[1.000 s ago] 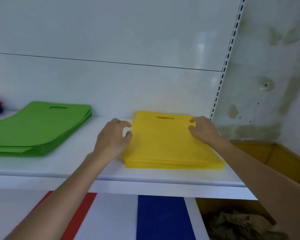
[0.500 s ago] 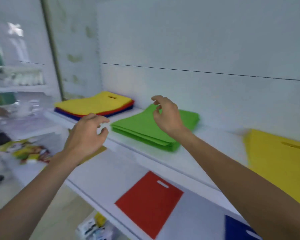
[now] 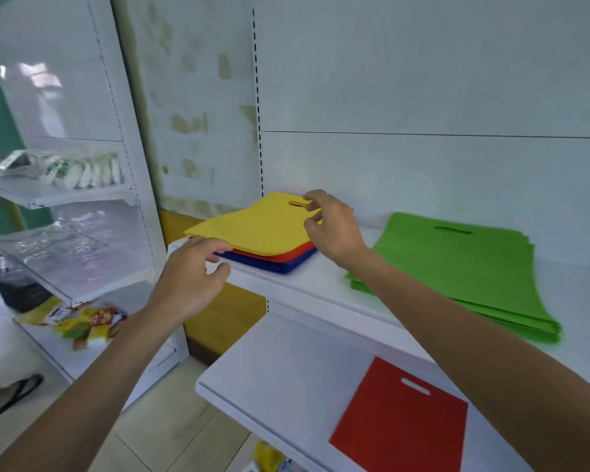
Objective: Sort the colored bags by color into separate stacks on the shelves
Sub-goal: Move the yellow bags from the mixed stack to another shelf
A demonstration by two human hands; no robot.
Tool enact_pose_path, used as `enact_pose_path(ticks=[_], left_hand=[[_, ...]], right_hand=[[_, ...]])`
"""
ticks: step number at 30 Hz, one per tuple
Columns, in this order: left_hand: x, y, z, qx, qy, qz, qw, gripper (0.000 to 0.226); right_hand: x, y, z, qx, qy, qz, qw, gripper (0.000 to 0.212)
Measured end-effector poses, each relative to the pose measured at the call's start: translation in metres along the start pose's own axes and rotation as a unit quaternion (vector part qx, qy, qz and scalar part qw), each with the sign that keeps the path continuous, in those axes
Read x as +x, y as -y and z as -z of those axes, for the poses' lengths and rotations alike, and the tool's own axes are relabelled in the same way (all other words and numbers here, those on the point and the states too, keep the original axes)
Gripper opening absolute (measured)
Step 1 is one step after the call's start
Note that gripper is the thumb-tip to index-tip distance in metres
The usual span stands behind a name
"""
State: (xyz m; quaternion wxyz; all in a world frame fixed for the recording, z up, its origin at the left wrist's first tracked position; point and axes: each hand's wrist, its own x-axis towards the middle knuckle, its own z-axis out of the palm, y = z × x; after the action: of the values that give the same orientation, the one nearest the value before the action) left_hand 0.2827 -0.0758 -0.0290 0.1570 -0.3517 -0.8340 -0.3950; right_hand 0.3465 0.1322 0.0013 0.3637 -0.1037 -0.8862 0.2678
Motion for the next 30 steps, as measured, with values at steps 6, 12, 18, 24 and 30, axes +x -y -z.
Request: enact_pose_path(ticks=[6, 12, 18, 24, 30], left_hand=[[0.055, 0.043, -0.012, -0.024, 0.006, -0.017, 1.0, 0.026], [0.113, 0.087, -0.013, -0.019, 0.031, -0.039, 0.999, 0.025], [0.178, 0.123, -0.03, -0.073, 0.045, -0.049, 0.995, 0.023], [0.235, 0.139, -0.056, -0.093, 0.13, -0.122, 0.98, 0.023], [0.277, 0.176, -0.074, 0.074, 0.196, -0.094, 0.973, 0.03]], right_hand=[[0.056, -0.002, -0.036, -0.024, -0.008, 0.005, 1.0, 0.039], [0.11, -0.008, -0.058, -0.04, -0.026, -0.013, 0.999, 0.033], [0.132, -0.029, -0.068, -0.12, -0.036, -0.074, 0.989, 0.034], [0.14, -0.039, -0.064, -0.161, -0.129, -0.179, 0.962, 0.031], [0.124, -0.039, -0.097, -0.308, -0.022, -0.357, 0.882, 0.043]])
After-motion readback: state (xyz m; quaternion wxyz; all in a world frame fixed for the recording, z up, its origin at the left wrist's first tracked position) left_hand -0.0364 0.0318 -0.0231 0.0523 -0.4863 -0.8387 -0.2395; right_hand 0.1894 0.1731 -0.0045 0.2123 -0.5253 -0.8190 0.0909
